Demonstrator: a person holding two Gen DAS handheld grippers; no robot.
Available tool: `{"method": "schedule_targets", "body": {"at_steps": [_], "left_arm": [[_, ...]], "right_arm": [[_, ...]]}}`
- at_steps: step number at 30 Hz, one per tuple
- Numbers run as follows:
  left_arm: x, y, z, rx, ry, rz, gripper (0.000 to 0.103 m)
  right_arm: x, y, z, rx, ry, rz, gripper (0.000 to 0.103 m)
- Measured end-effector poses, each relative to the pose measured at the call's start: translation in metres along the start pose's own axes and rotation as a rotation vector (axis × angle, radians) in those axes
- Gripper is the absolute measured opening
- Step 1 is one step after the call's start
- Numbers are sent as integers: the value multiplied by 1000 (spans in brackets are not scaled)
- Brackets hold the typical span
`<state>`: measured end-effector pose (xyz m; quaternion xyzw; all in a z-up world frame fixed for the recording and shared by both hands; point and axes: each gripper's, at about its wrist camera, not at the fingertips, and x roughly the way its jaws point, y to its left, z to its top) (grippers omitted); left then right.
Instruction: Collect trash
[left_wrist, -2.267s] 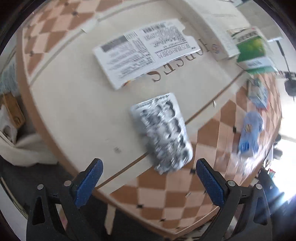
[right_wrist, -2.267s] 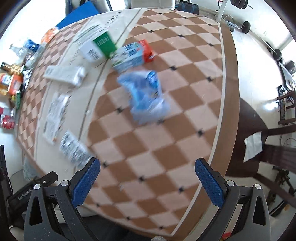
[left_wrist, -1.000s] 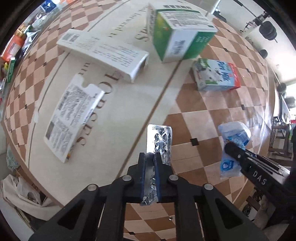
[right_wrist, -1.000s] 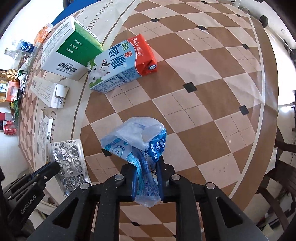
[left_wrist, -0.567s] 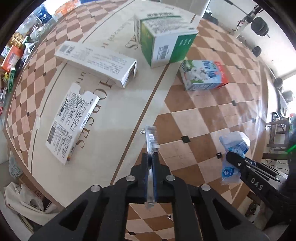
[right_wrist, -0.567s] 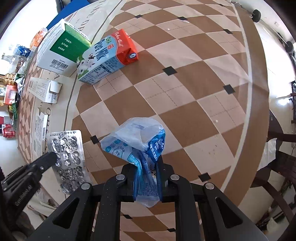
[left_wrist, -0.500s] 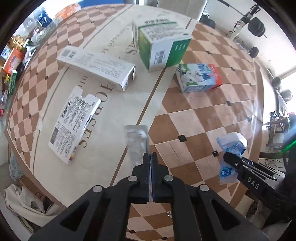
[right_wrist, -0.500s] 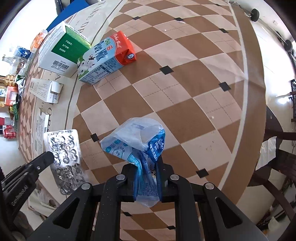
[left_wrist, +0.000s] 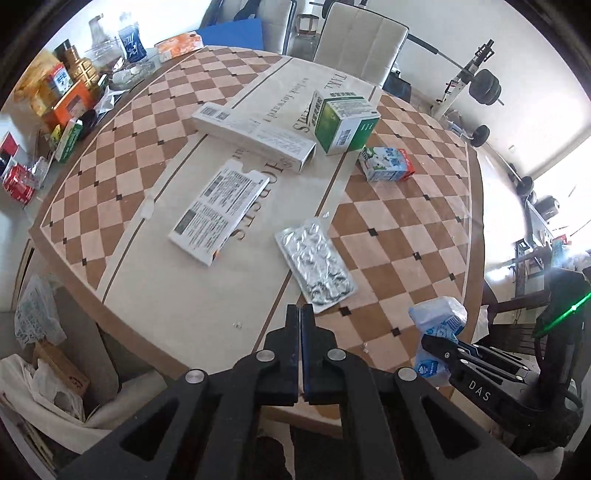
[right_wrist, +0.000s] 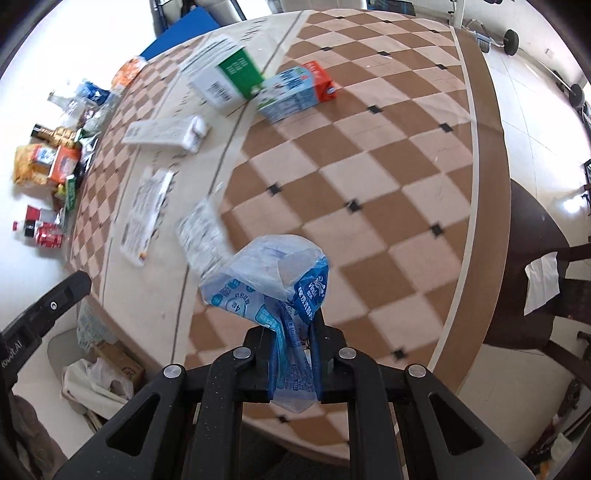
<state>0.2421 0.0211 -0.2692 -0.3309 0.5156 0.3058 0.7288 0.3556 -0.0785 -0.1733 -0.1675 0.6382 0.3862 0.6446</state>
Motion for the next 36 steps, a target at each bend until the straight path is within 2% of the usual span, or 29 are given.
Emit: {"method": "schedule_targets", "body": {"at_steps": [3, 6, 11, 14, 15, 16, 19, 20, 24, 26, 27, 28, 31, 32, 33, 34, 36], "left_arm": [[8, 18, -16, -27, 27, -29, 2], [42, 34, -16, -94, 100, -63, 3], [120, 56, -16, -222, 274, -94, 3], [146, 59, -19, -253, 346, -94, 4], [143, 60, -18, -264, 308, -108, 8], [144, 60, -16, -271, 310, -120, 11], [148, 59, -9, -313, 367, -106, 11], [148, 59, -4, -331, 373, -109, 14], [124, 46, 30, -361, 272, -155, 21], [123, 31, 51, -324, 255, -171, 50], [130, 25, 60, -310, 265, -178, 55], [140, 21, 65, -307, 285, -175, 58], [167, 9, 77, -336, 362, -159, 58], [171, 5, 78, -345, 370, -156, 63], [172, 0, 80, -343, 359, -143, 63], [176, -2, 79, -328, 362, -125, 65], [180, -16, 84, -296, 387, -44, 66]], "right_arm": [[-4, 10, -40, 13, -18, -17, 15], [0, 10, -60, 69, -33, -30, 15], [-3, -7, -51, 137, -83, -106, 15], [0, -14, -36, 144, -85, -126, 15], [2, -16, -30, 141, -85, -130, 15], [5, -17, -23, 137, -86, -132, 15], [15, -24, -7, 134, -62, -113, 15], [20, -27, 0, 138, -47, -103, 15], [40, -43, 26, 146, 11, -73, 15], [46, -49, 38, 144, 24, -70, 15], [48, -53, 45, 146, 26, -69, 15], [50, -56, 50, 149, 28, -68, 15], [54, -65, 69, 160, 30, -65, 15], [54, -67, 73, 161, 28, -66, 15], [54, -70, 78, 165, 24, -67, 15], [54, -71, 81, 168, 20, -68, 15], [54, -77, 87, 183, 14, -68, 15]]}}
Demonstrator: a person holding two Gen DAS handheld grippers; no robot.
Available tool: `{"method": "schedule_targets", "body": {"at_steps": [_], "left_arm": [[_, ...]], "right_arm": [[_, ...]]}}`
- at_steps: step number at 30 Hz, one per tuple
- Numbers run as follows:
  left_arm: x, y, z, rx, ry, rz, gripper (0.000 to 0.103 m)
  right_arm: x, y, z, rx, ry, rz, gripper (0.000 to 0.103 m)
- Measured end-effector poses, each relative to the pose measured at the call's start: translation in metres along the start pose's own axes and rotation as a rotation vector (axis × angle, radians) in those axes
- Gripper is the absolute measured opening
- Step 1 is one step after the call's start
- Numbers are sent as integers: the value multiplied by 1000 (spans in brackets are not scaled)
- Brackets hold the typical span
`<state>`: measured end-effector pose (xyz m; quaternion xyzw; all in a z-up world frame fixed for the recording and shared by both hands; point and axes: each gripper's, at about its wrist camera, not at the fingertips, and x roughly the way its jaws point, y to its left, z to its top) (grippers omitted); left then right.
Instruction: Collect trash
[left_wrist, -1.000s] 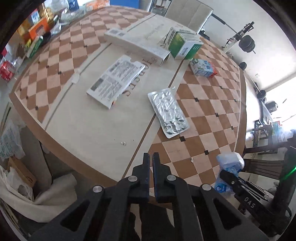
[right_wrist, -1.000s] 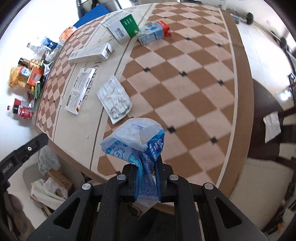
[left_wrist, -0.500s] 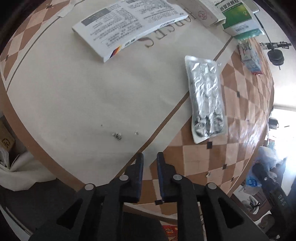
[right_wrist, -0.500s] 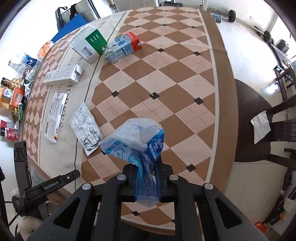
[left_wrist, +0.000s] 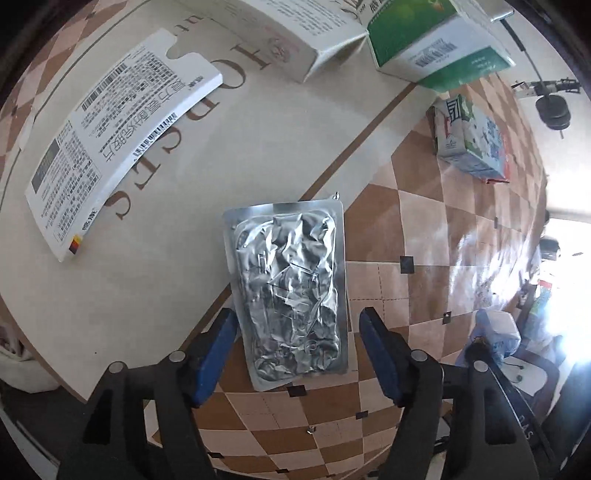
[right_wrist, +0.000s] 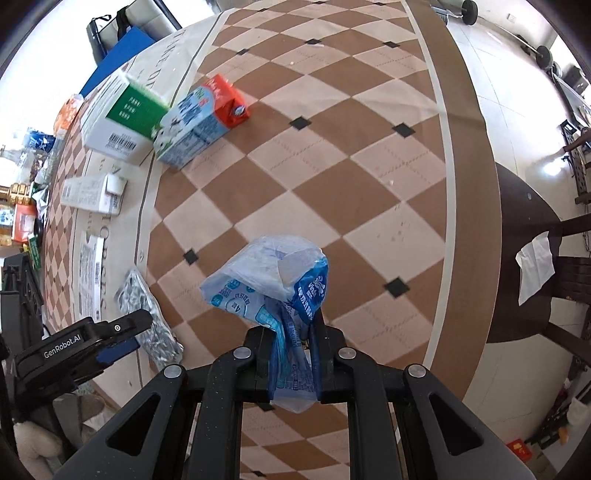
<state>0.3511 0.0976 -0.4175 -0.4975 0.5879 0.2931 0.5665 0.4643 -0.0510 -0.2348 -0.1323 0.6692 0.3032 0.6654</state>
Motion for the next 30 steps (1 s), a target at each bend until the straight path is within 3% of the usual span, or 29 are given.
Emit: {"method": "schedule_targets", "body": {"at_steps": [2, 6, 7, 13, 20, 25, 30], "left_arm": [[4, -12, 1, 25, 12, 84, 67], [9, -26, -4, 55, -5, 175, 68], [9, -27, -6, 74, -13, 195, 64], [9, -41, -27, 190, -42, 199, 62], [-28, -37, -62, 289, -163, 211, 62], [-60, -27, -97, 316, -250, 184, 62], [-98, 13, -135, 307, -317, 130, 62]], "right_arm": [[2, -3, 5, 19, 4, 5, 15], [7, -6, 9, 34, 10, 2, 15], [7, -6, 9, 35, 11, 2, 15], [5, -11, 6, 34, 3, -3, 15], [-4, -12, -6, 20, -9, 2, 15], [-18, 0, -27, -9, -28, 7, 15], [-37, 23, -68, -70, -56, 20, 15]]}}
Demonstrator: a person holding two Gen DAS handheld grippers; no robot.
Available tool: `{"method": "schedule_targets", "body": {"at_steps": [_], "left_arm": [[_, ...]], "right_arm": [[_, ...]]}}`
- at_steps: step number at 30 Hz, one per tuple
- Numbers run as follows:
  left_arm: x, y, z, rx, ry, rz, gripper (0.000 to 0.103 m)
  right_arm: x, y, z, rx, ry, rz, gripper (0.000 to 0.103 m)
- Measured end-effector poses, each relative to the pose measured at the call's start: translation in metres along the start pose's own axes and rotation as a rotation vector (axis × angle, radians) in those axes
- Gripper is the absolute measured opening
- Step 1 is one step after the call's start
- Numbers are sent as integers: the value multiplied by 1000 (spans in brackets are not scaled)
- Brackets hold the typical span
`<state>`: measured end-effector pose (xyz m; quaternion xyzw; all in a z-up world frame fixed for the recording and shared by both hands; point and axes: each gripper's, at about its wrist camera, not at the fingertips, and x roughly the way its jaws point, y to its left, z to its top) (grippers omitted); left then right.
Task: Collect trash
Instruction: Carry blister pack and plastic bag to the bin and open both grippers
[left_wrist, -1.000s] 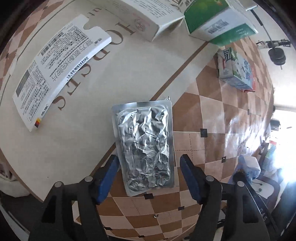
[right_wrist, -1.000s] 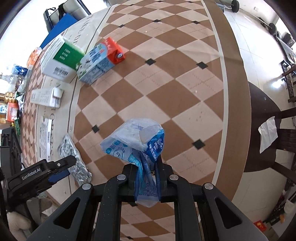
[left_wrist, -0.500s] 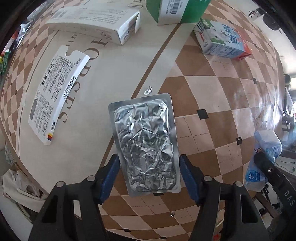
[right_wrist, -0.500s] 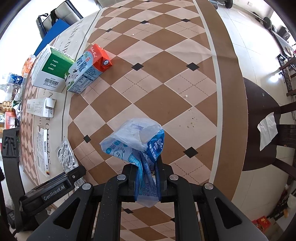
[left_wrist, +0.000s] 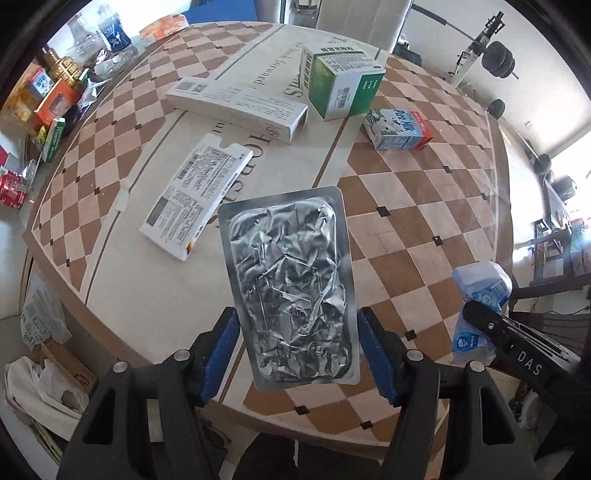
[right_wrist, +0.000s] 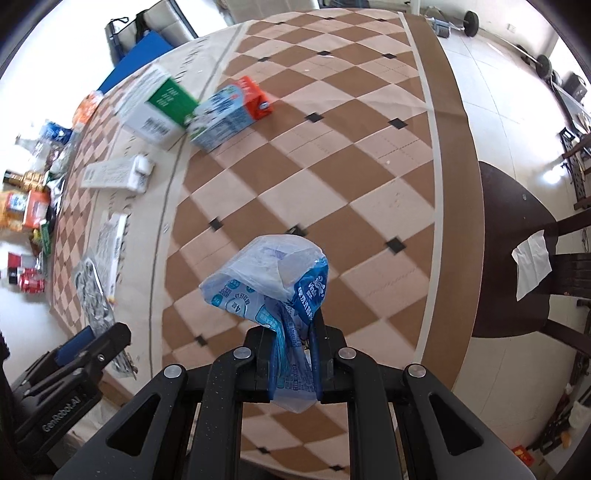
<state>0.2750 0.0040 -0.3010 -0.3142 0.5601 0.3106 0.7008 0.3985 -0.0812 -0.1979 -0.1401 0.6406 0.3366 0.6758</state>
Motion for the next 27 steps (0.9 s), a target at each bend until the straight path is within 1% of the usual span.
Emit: {"method": "schedule_targets", "body": {"at_steps": [1, 2, 6, 10, 13, 15, 17, 20, 22, 24, 27], "left_arm": [[-8, 9, -11, -1, -12, -5, 62], [-8, 17, -14, -4, -20, -10, 62], [-20, 57, -62, -21, -33, -19, 62], [-22, 102, -126, -56, 11, -28, 62], [1, 132, -170, -90, 78, -25, 62], [28, 149, -192, -115, 132, -17, 62], [61, 164, -208, -152, 185, -44, 62], [117, 180, -215, -185, 226, -77, 62], [157, 188, -212, -206, 239, -91, 62], [200, 194, -209, -214, 263, -126, 62], [267, 202, -201, -209, 290, -142, 62]], "right_arm": [[-4, 7, -11, -13, -4, 4, 15], [-7, 10, -22, -21, -5, 9, 15], [-15, 37, -83, -66, 3, 35, 15], [-4, 64, -161, -116, 50, 67, 15], [23, 79, -226, -146, 126, 89, 15], [53, 86, -265, -163, 199, 87, 15], [84, 91, -294, -179, 257, 67, 15], [141, 89, -329, -179, 332, 39, 15], [181, 86, -343, -174, 357, 21, 15], [225, 79, -353, -159, 367, 0, 15], [293, 69, -354, -139, 377, -14, 15]]}}
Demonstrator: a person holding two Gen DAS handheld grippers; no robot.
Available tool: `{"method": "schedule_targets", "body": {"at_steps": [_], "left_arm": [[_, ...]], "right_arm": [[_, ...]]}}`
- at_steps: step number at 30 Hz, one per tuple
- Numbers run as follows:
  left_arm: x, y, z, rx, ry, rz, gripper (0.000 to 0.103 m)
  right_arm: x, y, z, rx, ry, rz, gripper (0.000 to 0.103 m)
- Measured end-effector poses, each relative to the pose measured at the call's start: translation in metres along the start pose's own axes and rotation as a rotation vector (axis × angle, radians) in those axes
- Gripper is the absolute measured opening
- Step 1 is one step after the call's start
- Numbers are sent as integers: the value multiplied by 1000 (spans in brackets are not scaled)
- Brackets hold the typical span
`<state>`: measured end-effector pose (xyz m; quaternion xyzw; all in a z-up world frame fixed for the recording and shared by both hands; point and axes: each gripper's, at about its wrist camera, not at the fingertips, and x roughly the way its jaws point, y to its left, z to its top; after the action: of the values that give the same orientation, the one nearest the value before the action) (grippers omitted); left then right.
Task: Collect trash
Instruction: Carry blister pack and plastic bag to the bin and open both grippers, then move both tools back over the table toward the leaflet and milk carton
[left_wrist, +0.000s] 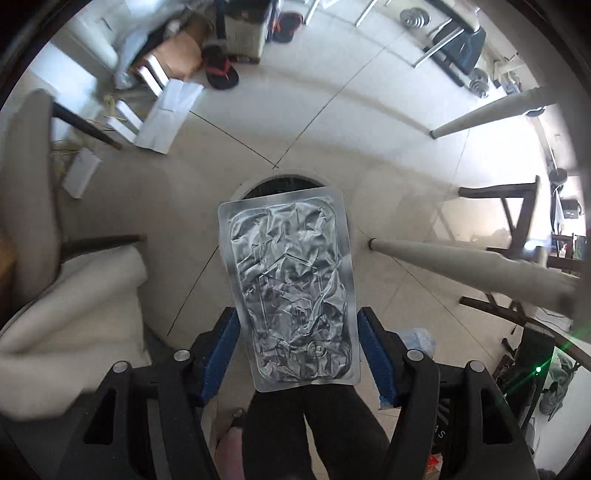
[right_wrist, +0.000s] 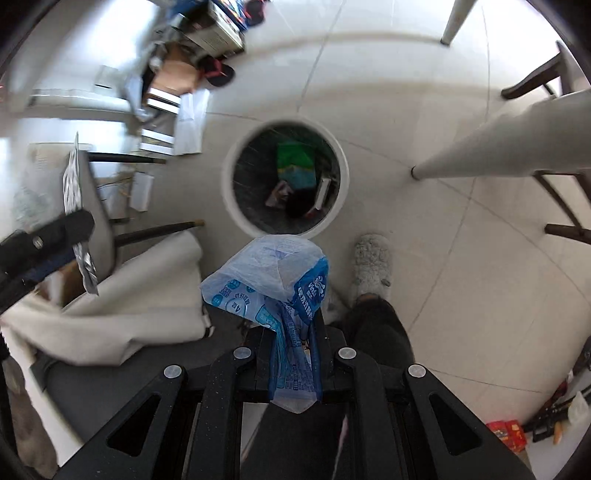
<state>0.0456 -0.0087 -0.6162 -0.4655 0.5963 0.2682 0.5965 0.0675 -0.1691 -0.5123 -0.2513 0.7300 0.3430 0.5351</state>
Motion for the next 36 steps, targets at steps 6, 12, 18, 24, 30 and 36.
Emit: {"method": "schedule_targets", "body": {"at_steps": [6, 12, 18, 24, 30, 36], "left_arm": [[96, 25, 29, -21, 61, -17, 67], [131, 31, 30, -9, 77, 37, 101], [119, 39, 17, 15, -16, 123, 101], [92, 39, 5, 40, -85, 240, 101], [56, 38, -15, 24, -111, 273, 101], [12, 30, -40, 3, -100, 251, 101]], "right_arm": [[95, -28, 65, 25, -21, 53, 16], [162, -44, 107, 100, 5, 170, 29], [179, -40, 120, 95, -17, 151, 81], [150, -27, 114, 24, -55, -18, 101], [104, -19, 102, -42, -92, -127, 103], [47, -9, 80, -75, -104, -152, 103]]}}
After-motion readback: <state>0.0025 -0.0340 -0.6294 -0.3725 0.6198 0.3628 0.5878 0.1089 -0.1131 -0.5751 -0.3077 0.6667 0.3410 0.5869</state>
